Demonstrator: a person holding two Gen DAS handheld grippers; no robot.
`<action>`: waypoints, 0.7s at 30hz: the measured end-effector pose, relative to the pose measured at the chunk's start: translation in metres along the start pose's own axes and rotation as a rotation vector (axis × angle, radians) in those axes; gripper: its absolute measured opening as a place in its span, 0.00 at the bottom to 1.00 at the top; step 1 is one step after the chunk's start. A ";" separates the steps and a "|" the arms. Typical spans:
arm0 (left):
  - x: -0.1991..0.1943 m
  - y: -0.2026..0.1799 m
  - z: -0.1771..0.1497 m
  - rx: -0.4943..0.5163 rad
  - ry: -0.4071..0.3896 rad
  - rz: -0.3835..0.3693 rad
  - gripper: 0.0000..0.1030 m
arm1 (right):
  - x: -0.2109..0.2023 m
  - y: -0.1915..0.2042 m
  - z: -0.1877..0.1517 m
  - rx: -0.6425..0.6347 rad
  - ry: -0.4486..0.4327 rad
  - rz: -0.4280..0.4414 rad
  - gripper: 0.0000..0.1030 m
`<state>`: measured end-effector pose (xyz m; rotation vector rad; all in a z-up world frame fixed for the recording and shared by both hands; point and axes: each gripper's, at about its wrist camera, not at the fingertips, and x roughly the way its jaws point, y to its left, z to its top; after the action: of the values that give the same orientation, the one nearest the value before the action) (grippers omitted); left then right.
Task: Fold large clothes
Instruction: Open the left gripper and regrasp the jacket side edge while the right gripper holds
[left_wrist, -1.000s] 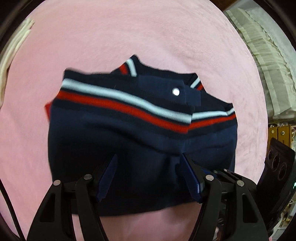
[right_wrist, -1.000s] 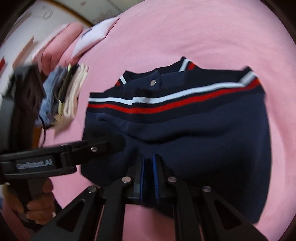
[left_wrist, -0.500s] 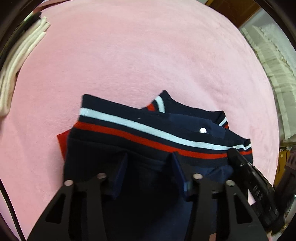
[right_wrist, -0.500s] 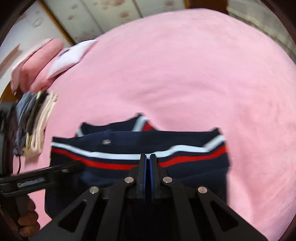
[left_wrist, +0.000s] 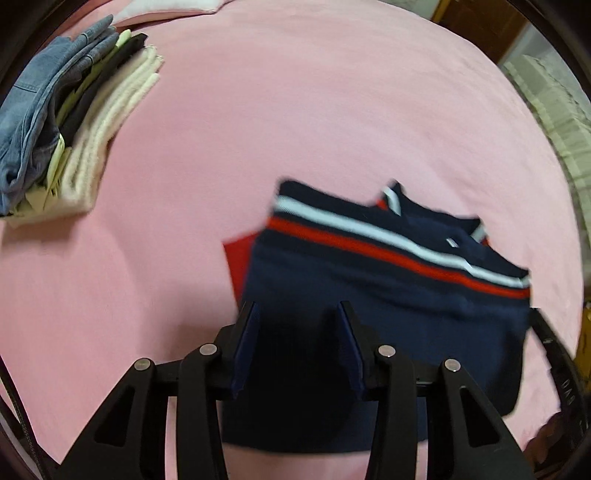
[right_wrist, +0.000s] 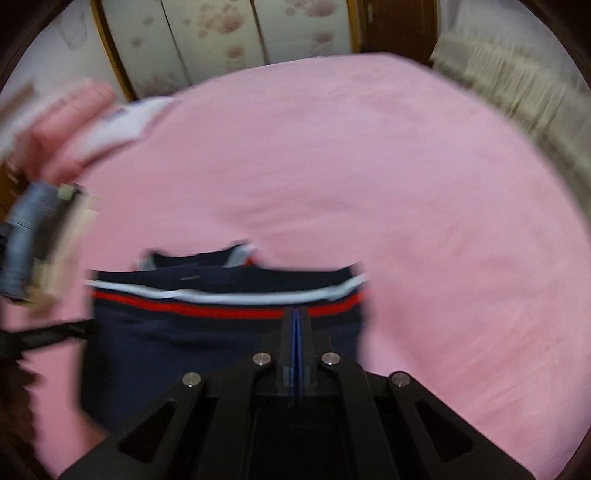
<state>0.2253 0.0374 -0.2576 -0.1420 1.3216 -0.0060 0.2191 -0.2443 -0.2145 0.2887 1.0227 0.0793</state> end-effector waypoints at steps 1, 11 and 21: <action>0.000 -0.006 -0.006 0.005 0.005 -0.010 0.40 | 0.003 0.006 -0.006 0.016 0.031 0.042 0.00; 0.011 -0.030 -0.055 0.110 0.062 0.076 0.42 | 0.043 0.014 -0.053 0.080 0.301 0.236 0.00; -0.001 0.028 -0.072 -0.084 0.061 0.095 0.46 | 0.003 -0.048 -0.057 0.095 0.204 0.020 0.00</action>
<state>0.1539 0.0577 -0.2771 -0.1508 1.3890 0.1269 0.1688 -0.2786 -0.2584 0.3834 1.2280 0.0791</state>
